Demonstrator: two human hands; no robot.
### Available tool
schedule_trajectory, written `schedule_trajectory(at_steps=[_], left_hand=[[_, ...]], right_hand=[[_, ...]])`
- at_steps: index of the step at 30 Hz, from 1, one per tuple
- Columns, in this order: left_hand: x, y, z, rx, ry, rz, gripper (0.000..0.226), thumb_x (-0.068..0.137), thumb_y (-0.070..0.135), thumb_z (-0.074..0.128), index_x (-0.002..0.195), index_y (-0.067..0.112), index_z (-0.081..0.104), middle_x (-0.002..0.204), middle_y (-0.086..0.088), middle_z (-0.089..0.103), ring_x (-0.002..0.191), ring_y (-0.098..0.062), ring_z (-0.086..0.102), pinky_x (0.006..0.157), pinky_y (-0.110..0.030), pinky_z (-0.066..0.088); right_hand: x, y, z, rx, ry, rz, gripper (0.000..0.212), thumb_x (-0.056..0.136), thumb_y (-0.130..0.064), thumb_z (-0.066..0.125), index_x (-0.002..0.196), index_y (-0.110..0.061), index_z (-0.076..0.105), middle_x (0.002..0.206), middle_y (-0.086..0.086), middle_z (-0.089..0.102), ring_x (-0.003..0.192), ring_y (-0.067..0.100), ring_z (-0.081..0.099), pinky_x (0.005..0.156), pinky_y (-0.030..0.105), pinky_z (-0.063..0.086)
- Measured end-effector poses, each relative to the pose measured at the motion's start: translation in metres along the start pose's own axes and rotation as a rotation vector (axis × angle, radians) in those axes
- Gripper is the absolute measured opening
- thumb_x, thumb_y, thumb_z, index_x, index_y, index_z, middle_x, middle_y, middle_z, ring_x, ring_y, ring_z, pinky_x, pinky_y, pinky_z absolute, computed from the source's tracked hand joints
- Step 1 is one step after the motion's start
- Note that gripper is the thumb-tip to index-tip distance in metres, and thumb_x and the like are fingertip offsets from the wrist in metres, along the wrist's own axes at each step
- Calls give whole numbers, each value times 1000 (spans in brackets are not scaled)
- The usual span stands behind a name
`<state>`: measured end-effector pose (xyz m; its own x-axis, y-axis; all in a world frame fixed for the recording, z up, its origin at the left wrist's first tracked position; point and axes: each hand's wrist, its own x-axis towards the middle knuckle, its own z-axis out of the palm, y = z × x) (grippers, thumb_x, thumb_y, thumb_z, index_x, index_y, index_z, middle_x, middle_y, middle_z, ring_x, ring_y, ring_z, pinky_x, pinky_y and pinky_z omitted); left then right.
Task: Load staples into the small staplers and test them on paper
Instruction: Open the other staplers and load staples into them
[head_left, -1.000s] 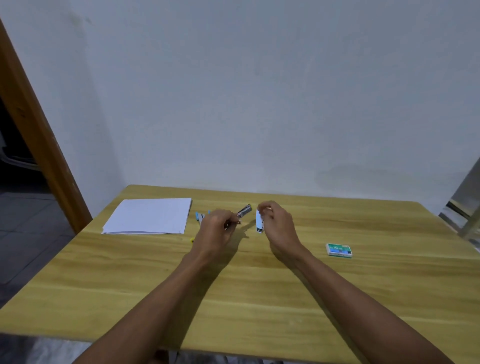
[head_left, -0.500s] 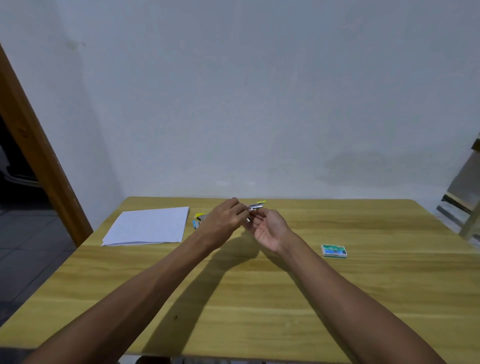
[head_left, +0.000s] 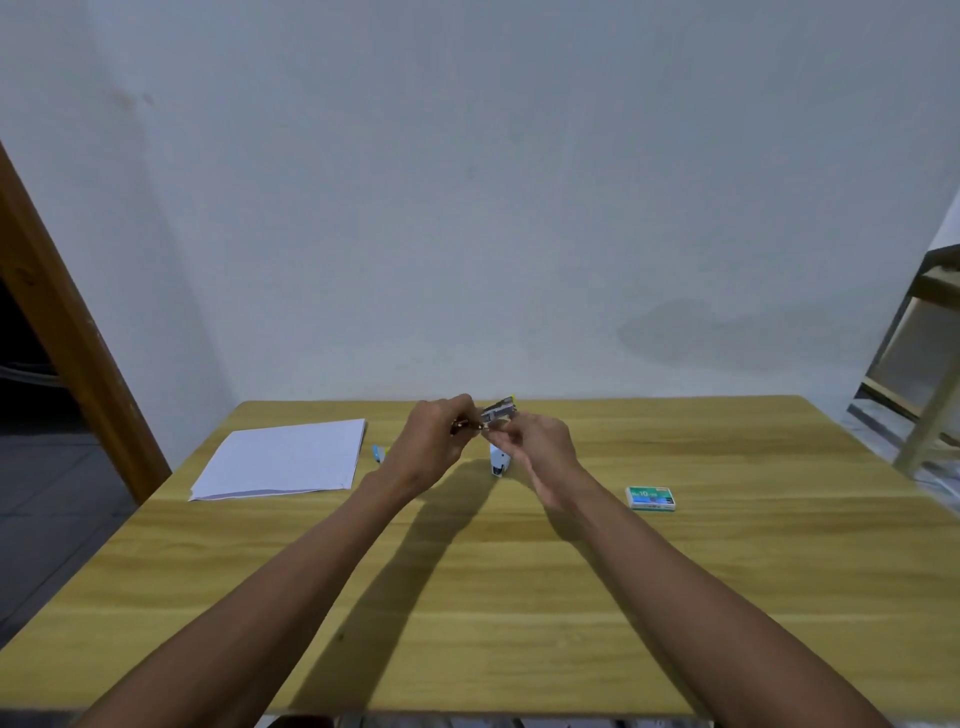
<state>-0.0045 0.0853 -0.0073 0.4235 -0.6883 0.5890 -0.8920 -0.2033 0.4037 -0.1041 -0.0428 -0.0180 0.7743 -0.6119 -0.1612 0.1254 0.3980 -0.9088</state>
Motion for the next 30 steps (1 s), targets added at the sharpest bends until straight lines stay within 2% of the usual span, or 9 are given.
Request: schedule_trajectory(at_steps=[3, 7, 9, 12, 21, 24, 26, 28, 30], left_hand=[[-2, 2, -3, -156, 16, -125, 11, 82, 3, 75, 84, 11, 67, 79, 8, 69, 77, 2, 64, 65, -6, 42], [-3, 6, -5, -243, 54, -203, 9, 81, 5, 76, 82, 9, 67, 83, 5, 74, 79, 0, 65, 63, -7, 41], [-3, 7, -6, -268, 79, -219, 9, 80, 4, 76, 81, 8, 67, 81, 5, 73, 77, -1, 65, 60, -9, 41], [-3, 7, -6, -293, 105, -218, 10, 81, 2, 75, 80, 8, 67, 86, 3, 75, 79, -2, 66, 59, -9, 43], [-1, 13, -10, -268, 142, -153, 12, 82, 0, 74, 81, 9, 66, 93, 1, 76, 86, -6, 70, 64, -6, 45], [1, 9, -11, -134, 132, -61, 10, 84, -1, 72, 85, 8, 68, 94, -3, 75, 87, -12, 71, 68, -17, 54], [4, 6, -10, 114, 99, 109, 15, 82, -5, 69, 88, 8, 69, 82, -7, 71, 77, -23, 68, 61, -34, 55], [12, 9, -13, 423, 38, 365, 20, 75, -11, 70, 87, 5, 68, 73, -7, 67, 70, -27, 61, 55, -33, 49], [22, 16, -18, 579, -27, 526, 22, 69, -11, 73, 80, 6, 65, 71, -6, 67, 69, -26, 60, 57, -31, 49]], right_hand=[[-3, 6, 0, -386, 154, -323, 29, 84, -7, 63, 107, -21, 52, 99, 4, 74, 83, 11, 73, 73, 29, 56], [-9, 5, 7, -611, 88, -582, 21, 85, -1, 56, 96, -17, 64, 103, -2, 71, 95, 9, 67, 67, 5, 46], [-6, 4, 9, -694, 53, -631, 21, 84, -4, 51, 95, -15, 65, 102, -2, 71, 97, 12, 67, 75, 11, 51], [-2, 6, 8, -803, 17, -725, 26, 80, -9, 45, 94, -20, 64, 99, -7, 71, 91, 14, 67, 82, 37, 56], [-5, 2, 6, -888, 29, -831, 33, 82, -1, 43, 98, -24, 61, 95, -11, 69, 79, 17, 63, 72, 38, 51], [-9, 1, 8, -751, 71, -662, 31, 88, -2, 44, 107, -21, 57, 99, -9, 70, 86, 14, 67, 70, 29, 53], [-10, 0, 13, -354, 111, -362, 22, 94, -3, 45, 110, -11, 56, 106, 2, 70, 86, 15, 71, 80, 30, 57], [-10, -6, 18, 183, -7, -37, 22, 97, -5, 41, 110, 2, 58, 112, 20, 67, 87, 22, 71, 86, 34, 59], [-8, -11, 18, 483, -104, 190, 32, 102, -15, 36, 112, 7, 58, 107, 24, 65, 82, 28, 70, 77, 34, 61]])
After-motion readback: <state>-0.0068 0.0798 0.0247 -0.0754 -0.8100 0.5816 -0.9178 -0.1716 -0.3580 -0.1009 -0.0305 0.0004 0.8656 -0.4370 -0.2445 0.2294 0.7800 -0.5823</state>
